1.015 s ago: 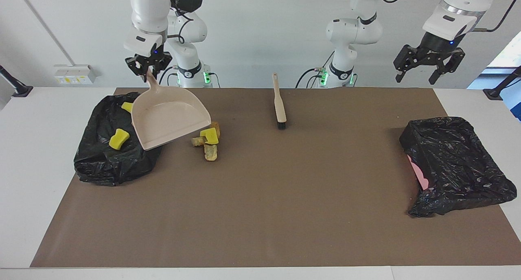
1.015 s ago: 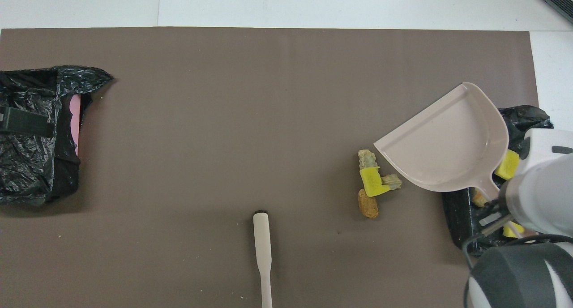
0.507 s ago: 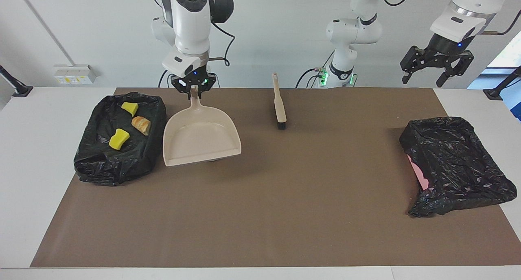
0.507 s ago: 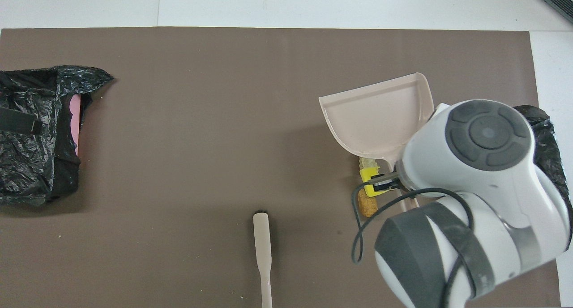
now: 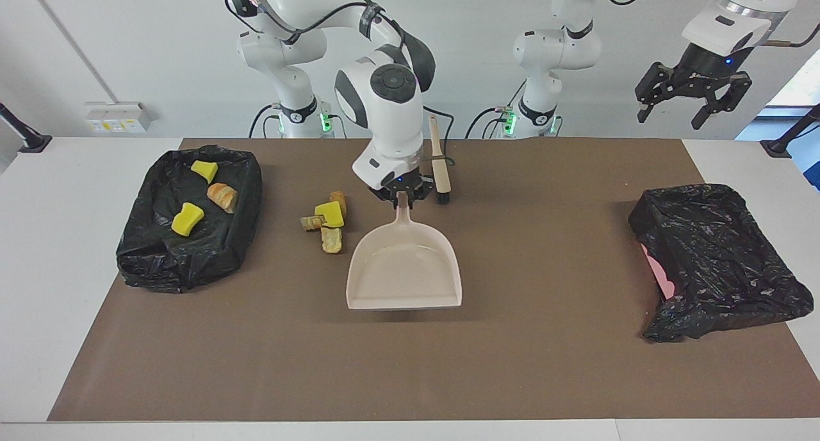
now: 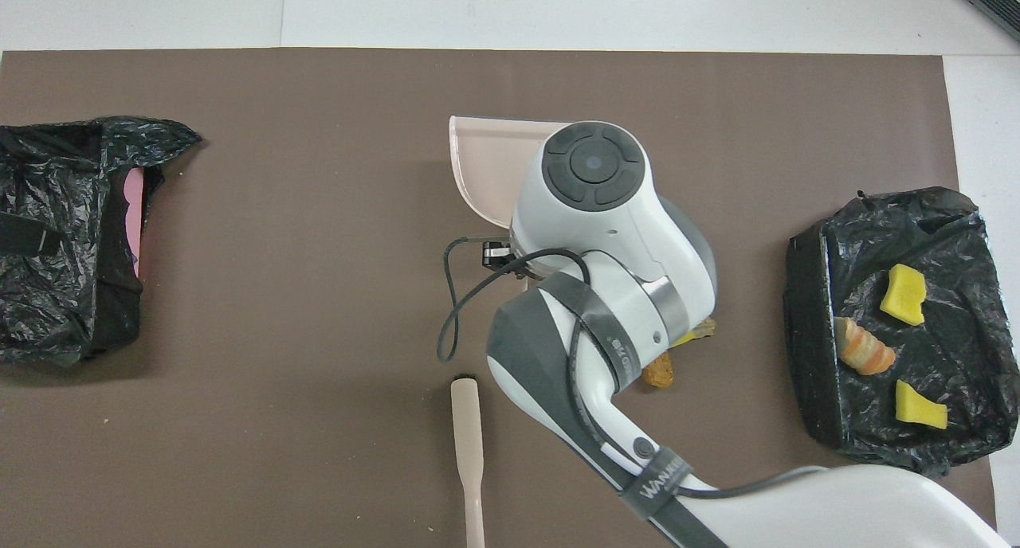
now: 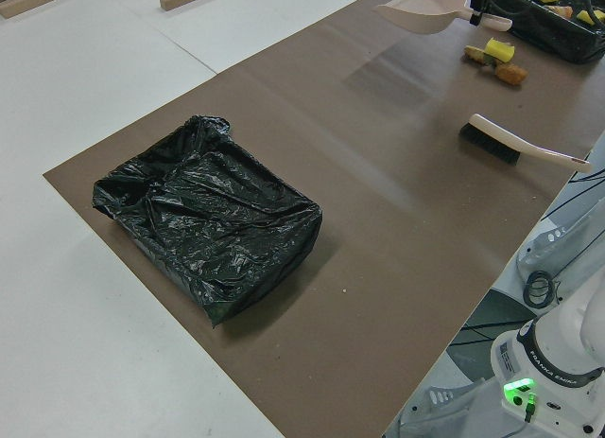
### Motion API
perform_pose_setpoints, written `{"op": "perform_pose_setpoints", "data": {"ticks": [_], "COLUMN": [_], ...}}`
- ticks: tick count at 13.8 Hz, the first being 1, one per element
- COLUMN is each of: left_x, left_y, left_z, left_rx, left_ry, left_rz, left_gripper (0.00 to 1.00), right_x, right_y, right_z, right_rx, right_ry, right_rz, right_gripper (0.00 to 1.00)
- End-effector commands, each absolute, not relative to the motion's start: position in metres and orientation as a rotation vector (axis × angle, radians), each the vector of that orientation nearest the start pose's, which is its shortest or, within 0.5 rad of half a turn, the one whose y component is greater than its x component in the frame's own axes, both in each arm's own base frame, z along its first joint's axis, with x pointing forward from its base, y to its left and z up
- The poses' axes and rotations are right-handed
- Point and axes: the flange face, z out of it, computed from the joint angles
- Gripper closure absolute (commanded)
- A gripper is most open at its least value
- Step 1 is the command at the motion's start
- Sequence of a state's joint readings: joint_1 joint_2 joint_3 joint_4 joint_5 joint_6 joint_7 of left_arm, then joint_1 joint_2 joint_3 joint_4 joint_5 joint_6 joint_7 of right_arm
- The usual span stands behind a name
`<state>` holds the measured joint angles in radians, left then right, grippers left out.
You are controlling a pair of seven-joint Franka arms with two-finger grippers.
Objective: Sweep and dump trash in bin
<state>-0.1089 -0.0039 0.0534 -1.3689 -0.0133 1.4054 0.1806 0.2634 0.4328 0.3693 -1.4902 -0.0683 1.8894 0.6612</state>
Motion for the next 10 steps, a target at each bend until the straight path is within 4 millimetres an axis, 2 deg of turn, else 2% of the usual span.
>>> {"op": "perform_pose_setpoints", "data": {"ticks": [1, 5, 7, 8, 10], "left_x": [0.524, 0.523, 0.523, 0.523, 0.524], "left_y": [-0.028, -0.035, -0.031, -0.032, -0.031], "left_z": [0.705, 0.705, 0.704, 0.705, 0.704], "left_rx": [-3.136, -3.134, -3.135, -3.135, -3.135], "left_ry": [0.39, 0.41, 0.398, 0.4, 0.397], "left_rz": [-0.051, -0.048, -0.043, -0.046, -0.048], "left_gripper": [0.0, 0.0, 0.0, 0.0, 0.0], "right_x": [0.571, 0.56, 0.561, 0.565, 0.575], "right_y": [0.415, 0.446, 0.45, 0.445, 0.435], "right_z": [0.4, 0.369, 0.352, 0.35, 0.348], "right_rx": [-3.087, -3.085, -3.102, -3.104, -3.085], "right_ry": [0.008, -0.02, -0.016, -0.009, 0.002], "right_rz": [0.037, 0.002, -0.026, -0.028, -0.047], "right_gripper": [1.0, 1.0, 1.0, 1.0, 0.78]}}
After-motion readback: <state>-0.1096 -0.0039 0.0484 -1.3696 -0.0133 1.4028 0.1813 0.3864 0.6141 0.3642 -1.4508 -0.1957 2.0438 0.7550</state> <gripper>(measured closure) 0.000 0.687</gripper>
